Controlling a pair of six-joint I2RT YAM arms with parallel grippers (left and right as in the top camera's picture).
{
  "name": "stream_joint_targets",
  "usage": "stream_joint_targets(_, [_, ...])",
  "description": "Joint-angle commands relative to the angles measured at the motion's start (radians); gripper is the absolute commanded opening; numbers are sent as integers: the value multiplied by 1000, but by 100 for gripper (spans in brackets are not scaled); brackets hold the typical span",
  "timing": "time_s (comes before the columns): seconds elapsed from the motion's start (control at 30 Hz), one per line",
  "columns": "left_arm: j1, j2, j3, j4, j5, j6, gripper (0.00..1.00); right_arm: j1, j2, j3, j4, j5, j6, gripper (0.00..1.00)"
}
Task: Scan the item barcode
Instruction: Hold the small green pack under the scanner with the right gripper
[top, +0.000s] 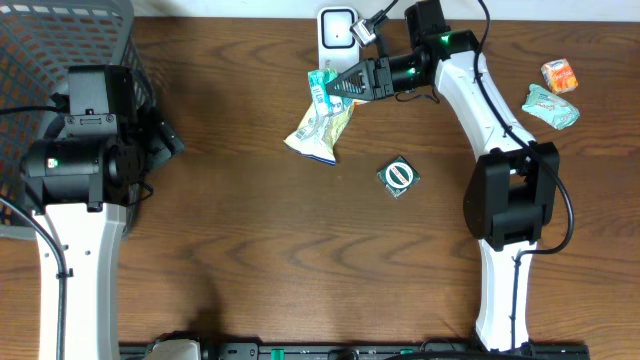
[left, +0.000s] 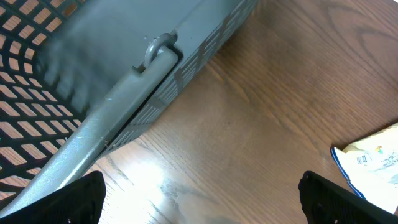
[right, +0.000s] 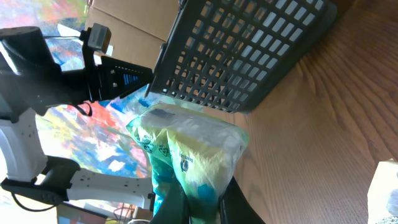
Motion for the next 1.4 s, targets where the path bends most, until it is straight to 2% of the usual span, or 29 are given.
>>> stream_joint_targets(0.0, [8,4,-3,-3,-13,-16,98,4,-32,16,1,-2,-23,1])
stream_joint_targets(0.87, [8,4,-3,-3,-13,-16,98,30,-32,16,-44,162,-19,1])
stream_joint_targets(1.0, [8,4,-3,-3,-13,-16,98,30,-32,16,-58,298,-12,1])
stream_joint_targets(1.13, [8,4,-3,-3,-13,-16,98,35,-35,26,-55,528,24,1])
stream_joint_targets(1.37, [8,4,-3,-3,-13,-16,98,83,-36,171,-20,1186,61,1])
